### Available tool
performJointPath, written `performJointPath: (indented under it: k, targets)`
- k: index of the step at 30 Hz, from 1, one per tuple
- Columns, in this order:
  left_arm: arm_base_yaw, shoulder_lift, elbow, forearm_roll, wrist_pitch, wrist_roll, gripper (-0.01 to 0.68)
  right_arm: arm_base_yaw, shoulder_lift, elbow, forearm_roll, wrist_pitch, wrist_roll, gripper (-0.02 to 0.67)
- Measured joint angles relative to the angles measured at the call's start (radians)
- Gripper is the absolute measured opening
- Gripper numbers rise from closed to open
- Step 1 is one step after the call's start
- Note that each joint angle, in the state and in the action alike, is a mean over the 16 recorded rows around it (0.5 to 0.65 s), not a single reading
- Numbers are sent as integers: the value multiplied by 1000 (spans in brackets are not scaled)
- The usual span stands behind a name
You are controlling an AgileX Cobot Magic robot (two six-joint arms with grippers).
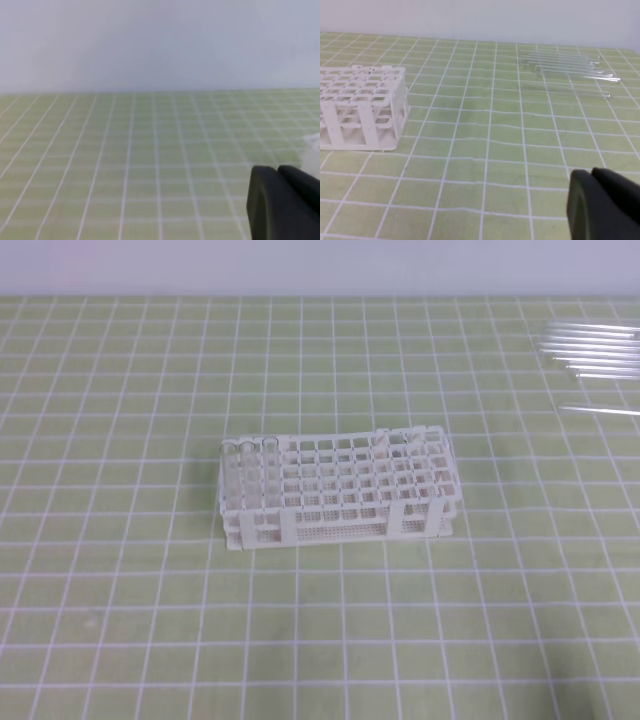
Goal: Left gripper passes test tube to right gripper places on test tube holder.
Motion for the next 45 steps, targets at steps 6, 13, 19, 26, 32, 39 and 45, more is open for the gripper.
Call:
performJointPath:
  k: [6, 13, 19, 26, 32, 39, 45]
  targets:
    - [66, -100, 71, -30, 90, 22, -2, 0, 0, 0, 0, 0, 0, -18]
    - [88, -128, 113, -24, 145, 12, -2, 0, 0, 0, 0, 0, 0, -18]
    - [88, -126, 116, -20, 165, 7, -2, 0, 0, 0, 0, 0, 0, -18]
    - [84, -122, 114, -32, 166, 6, -2, 0, 0, 0, 0, 0, 0, -18]
    - [64, -128, 116, -51, 162, 4, -2, 0, 0, 0, 0, 0, 0, -18]
    - [39, -128, 117, -86, 161, 1, -2, 0, 0, 0, 0, 0, 0, -18]
    - [29, -133, 119, -130, 156, 0, -2, 0, 0, 0, 0, 0, 0, -18]
